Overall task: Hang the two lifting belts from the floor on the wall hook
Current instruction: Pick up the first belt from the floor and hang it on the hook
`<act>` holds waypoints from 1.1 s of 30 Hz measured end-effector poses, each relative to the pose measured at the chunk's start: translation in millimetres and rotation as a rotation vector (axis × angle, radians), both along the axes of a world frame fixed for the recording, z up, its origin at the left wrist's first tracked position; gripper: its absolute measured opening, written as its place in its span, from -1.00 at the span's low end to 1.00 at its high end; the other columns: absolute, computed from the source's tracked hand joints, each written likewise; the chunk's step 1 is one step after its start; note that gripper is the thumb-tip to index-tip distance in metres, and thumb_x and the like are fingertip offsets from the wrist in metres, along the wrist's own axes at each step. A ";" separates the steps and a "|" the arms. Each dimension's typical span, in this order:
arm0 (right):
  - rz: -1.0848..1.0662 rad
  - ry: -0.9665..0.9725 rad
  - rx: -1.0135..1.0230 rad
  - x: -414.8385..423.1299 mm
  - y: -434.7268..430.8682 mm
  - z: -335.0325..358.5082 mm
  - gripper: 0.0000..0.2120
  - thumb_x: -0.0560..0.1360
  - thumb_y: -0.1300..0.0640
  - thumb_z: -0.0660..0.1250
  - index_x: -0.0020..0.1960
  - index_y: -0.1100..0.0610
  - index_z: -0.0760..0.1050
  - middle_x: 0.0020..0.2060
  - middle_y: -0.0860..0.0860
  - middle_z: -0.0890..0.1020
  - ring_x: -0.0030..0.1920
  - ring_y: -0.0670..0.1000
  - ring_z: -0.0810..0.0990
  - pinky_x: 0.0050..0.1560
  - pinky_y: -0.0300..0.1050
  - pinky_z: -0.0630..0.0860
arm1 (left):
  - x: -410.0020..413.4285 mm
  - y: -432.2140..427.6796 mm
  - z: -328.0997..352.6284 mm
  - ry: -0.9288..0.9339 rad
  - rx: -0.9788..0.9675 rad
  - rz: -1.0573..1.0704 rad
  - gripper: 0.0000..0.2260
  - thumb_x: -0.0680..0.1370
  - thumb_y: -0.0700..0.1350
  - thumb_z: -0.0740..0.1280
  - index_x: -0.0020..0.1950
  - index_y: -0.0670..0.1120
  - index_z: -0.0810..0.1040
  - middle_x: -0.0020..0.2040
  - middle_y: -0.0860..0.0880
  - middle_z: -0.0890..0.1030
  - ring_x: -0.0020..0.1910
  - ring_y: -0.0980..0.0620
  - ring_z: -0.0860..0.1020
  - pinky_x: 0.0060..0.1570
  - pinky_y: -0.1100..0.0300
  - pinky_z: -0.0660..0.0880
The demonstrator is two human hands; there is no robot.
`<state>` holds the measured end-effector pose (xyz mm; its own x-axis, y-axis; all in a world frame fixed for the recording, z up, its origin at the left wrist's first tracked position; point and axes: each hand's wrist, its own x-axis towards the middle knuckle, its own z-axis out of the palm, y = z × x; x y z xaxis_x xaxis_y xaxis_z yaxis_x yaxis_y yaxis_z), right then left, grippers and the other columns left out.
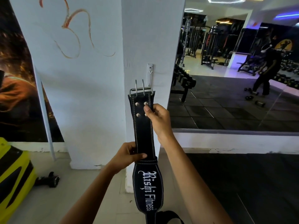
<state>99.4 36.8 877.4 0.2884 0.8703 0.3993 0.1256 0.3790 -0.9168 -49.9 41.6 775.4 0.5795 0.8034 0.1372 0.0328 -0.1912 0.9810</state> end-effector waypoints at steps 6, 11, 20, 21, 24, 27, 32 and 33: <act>0.010 0.013 -0.029 -5.4 -3.7 -9.6 -0.85 0.53 0.10 0.37 -0.21 0.10 0.53 -0.34 -0.01 0.55 -0.26 -0.03 0.48 -0.15 -0.07 0.41 | 7.1 21.4 68.1 -0.390 0.000 0.209 -0.78 0.46 -0.15 0.44 0.02 -0.25 0.58 -0.08 -0.25 0.59 -0.07 -0.12 0.59 0.02 -0.01 0.55; -0.019 -0.015 -0.049 -10.1 -7.0 -10.1 -0.84 0.54 0.10 0.35 -0.22 0.05 0.51 -0.34 -0.02 0.55 -0.25 0.00 0.50 -0.15 -0.07 0.44 | 8.2 34.4 105.5 -0.456 -0.070 0.231 -0.85 0.53 -0.24 0.35 0.09 -0.20 0.56 -0.07 -0.11 0.65 -0.08 0.00 0.65 -0.06 0.06 0.61; -0.017 0.099 -0.041 -0.4 -9.2 -12.8 -0.84 0.55 0.16 0.35 -0.21 0.09 0.51 -0.36 -0.06 0.56 -0.32 -0.21 0.53 -0.21 -0.43 0.47 | 1.6 -2.8 -2.5 -0.145 -0.144 0.092 -0.78 0.42 -0.33 0.45 0.04 -0.15 0.64 -0.07 -0.12 0.73 -0.04 -0.13 0.68 -0.03 0.09 0.59; -0.008 0.096 -0.059 -1.3 -9.1 -17.2 -0.85 0.55 0.15 0.35 -0.20 0.10 0.52 -0.35 -0.06 0.56 -0.30 -0.18 0.54 -0.19 -0.41 0.48 | 0.6 -2.0 -5.8 -0.126 -0.131 0.109 -0.78 0.41 -0.33 0.46 0.02 -0.13 0.66 -0.09 -0.11 0.73 -0.04 -0.14 0.67 -0.02 0.08 0.59; -0.001 0.115 -0.089 -9.4 -7.4 -29.2 -0.87 0.54 0.17 0.36 -0.19 0.10 0.53 -0.35 -0.08 0.57 -0.30 -0.17 0.55 -0.17 -0.36 0.49 | -1.6 4.7 9.1 -0.157 -0.086 0.160 -0.79 0.42 -0.30 0.47 0.02 -0.10 0.66 -0.07 -0.11 0.73 -0.02 -0.13 0.66 -0.02 0.10 0.60; 0.013 0.107 -0.094 -12.9 -4.8 -31.7 -0.91 0.54 0.20 0.35 -0.15 0.13 0.55 -0.32 -0.04 0.60 -0.27 -0.13 0.57 -0.14 -0.26 0.51 | 4.1 17.1 46.6 -0.305 -0.017 0.224 -0.76 0.44 -0.28 0.45 0.10 -0.21 0.58 -0.01 -0.18 0.68 -0.03 -0.07 0.66 -0.03 0.13 0.59; -0.046 0.048 -0.061 -13.7 8.2 -20.1 -0.87 0.54 0.20 0.35 0.07 0.16 0.55 -0.21 0.05 0.65 -0.20 -0.07 0.60 -0.10 -0.13 0.56 | 7.0 50.8 92.7 -0.396 0.055 0.298 -0.63 0.46 -0.26 0.44 0.23 -0.20 0.46 0.03 -0.21 0.65 -0.02 -0.15 0.64 0.02 -0.12 0.59; -0.061 0.055 -0.044 -15.2 12.4 -15.9 -0.76 0.53 0.21 0.36 0.18 0.11 0.51 -0.20 0.05 0.65 -0.18 -0.04 0.63 -0.09 -0.10 0.58 | 5.7 55.7 95.7 -0.402 0.060 0.300 -0.57 0.46 -0.25 0.45 0.28 -0.17 0.42 0.02 -0.28 0.63 -0.03 -0.18 0.63 0.04 -0.15 0.58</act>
<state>84.2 49.2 861.5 0.3616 0.8670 0.3429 0.0960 0.3313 -0.9386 -44.2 97.4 871.1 0.2163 0.9101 0.3534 -0.2829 -0.2880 0.9149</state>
